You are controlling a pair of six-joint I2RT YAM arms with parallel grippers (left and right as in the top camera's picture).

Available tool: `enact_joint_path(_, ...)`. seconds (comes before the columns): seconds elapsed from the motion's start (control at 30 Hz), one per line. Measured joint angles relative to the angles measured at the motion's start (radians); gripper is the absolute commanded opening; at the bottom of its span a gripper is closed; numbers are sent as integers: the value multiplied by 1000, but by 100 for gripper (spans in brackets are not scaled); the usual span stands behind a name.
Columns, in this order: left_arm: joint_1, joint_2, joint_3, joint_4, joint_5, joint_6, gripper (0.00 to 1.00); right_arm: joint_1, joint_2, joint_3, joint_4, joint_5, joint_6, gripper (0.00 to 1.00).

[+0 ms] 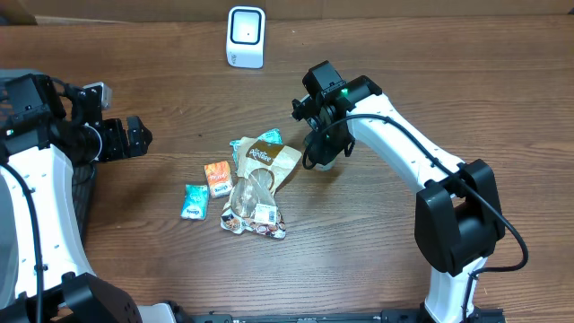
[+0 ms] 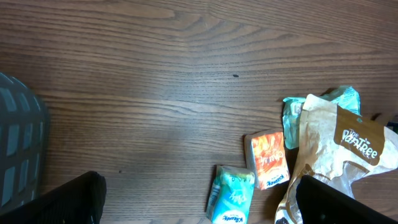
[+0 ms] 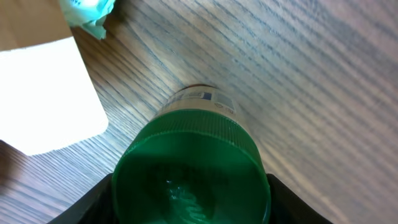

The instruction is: Scan the item barcode

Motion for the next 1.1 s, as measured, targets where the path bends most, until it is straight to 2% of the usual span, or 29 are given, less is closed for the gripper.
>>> enact_joint_path(0.03, 0, 0, 0, 0, 0, 0, 100, 0, 0, 0, 3, 11, -6, 100)
enact_joint_path(0.17, 0, 0, 0, 0, 0, 0, 100, -1, 5, 13, -9, 38, 73, 100)
enact_joint_path(0.37, 0, 0, 0, 0, 0, 0, 100, -2, 6, 103, -40, -9, 349, 100)
enact_joint_path(0.57, 0, 0, 0, 0, 0, 0, 100, -11, 6, 85, -40, -53, 689, 98)
enact_joint_path(0.67, 0, 0, 0, 0, 0, 0, 100, -18, -7, 59, -6, -37, 795, 97)
enact_joint_path(0.83, 0, 0, 0, 0, 0, 0, 100, -26, -14, 26, 1, -16, 863, 95)
enact_joint_path(1.1, 0, 0, 0, 0, 0, 0, 100, -26, 1, 5, -7, -27, 864, 97)
